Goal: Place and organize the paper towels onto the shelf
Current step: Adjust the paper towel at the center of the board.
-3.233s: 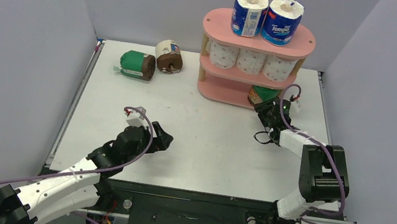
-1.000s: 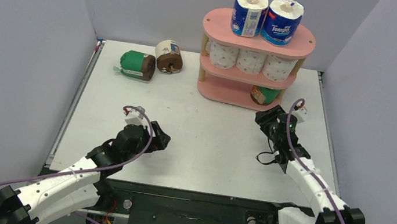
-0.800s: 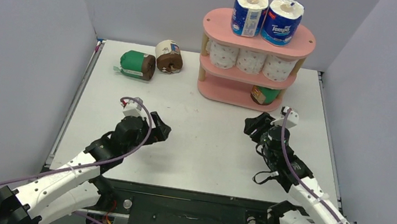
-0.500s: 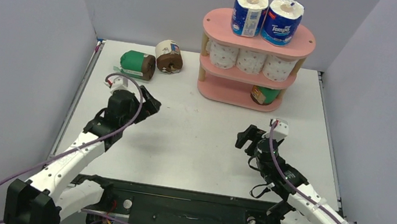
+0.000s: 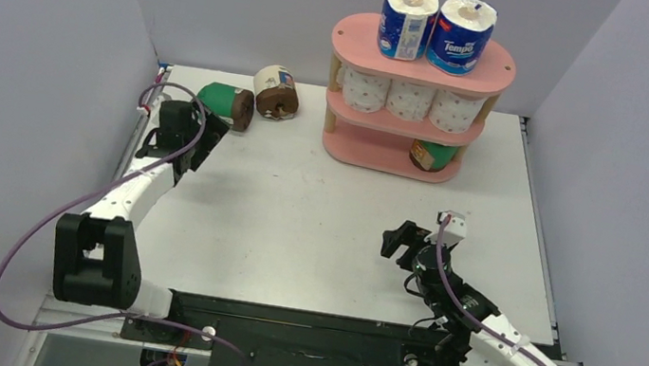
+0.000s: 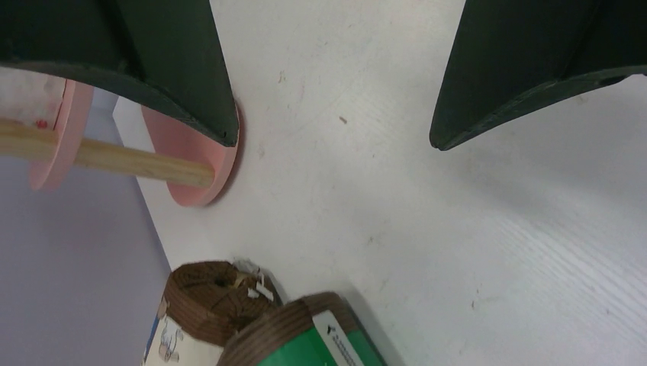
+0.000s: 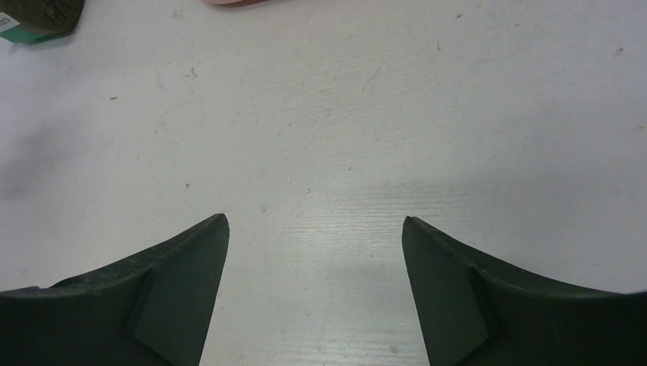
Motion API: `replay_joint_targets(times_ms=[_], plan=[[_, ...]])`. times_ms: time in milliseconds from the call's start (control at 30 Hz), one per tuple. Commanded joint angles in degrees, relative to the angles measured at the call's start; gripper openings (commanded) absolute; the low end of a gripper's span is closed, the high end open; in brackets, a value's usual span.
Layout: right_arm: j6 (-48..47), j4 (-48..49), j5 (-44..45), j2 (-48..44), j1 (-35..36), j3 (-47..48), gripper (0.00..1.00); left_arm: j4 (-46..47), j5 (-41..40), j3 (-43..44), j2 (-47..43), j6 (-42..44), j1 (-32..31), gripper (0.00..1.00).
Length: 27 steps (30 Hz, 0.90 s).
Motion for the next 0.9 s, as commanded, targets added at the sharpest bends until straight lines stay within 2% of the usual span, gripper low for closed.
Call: replay_joint_targets(times_ms=[0,167,400,633,867], plan=[[0.02,10.52,-4.48,0.39,0.48,-3.05,0.79,7.13,-4.42,6.32,5.45,-0.30,3.23,0.97],[-1.45,9.44,-11.29,4.08,0.53,-0.75,0.76,13.00,-3.71,13.70,14.70,0.31,7.95,0.97],[-2.57,10.75,-12.32,3.00,0.58,-1.82,0.75,17.06,5.43,24.72,29.95,0.95,13.86,0.95],[-3.88,9.72,-10.56,0.30,0.54,-1.83,0.74,25.24,8.18,29.35,39.68,1.06,14.73,0.94],[-4.01,9.79,-8.60,0.58,0.55,-1.74,0.74,27.90,11.06,36.17,48.25,-0.71,14.43,0.95]])
